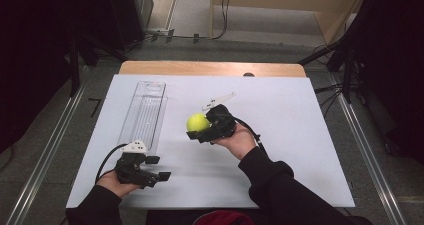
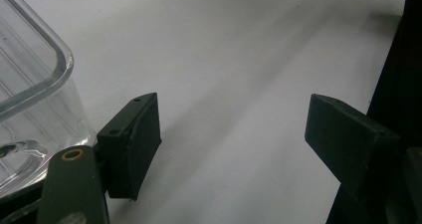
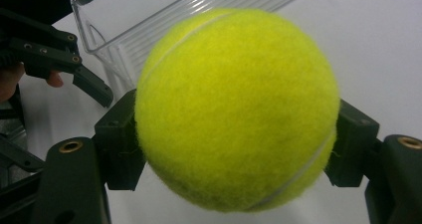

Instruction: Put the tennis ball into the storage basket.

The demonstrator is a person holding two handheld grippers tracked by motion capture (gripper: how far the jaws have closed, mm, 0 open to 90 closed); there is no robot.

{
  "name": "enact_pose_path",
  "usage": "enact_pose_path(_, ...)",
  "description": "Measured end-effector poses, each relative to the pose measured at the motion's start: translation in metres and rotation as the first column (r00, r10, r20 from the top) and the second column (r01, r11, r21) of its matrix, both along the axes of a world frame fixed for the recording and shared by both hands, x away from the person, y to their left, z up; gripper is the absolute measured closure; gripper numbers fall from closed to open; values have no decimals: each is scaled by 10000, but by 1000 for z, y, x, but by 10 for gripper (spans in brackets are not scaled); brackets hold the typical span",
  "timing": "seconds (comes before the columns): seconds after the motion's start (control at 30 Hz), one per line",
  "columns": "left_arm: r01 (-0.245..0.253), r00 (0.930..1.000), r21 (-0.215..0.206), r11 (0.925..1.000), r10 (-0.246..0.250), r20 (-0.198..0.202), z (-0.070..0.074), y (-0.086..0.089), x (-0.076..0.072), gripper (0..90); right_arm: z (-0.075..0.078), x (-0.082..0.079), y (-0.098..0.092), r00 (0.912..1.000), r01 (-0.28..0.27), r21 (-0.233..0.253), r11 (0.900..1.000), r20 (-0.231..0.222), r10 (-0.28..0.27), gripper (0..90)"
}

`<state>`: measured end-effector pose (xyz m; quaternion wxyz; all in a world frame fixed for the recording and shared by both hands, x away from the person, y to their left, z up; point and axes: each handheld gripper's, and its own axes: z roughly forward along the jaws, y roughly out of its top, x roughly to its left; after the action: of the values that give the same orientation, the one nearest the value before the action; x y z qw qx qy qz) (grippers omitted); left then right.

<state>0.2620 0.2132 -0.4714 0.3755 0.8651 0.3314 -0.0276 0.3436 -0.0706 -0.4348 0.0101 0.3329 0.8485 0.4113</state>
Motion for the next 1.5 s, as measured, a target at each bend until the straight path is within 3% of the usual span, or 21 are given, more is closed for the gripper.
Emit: enact_pose_path(1.5, 4, 10000, -46, 10000, -4, 2, 1, 0, 0, 227, 18, 26, 35, 9999, -56, 344, 9994, 86, 53, 241)
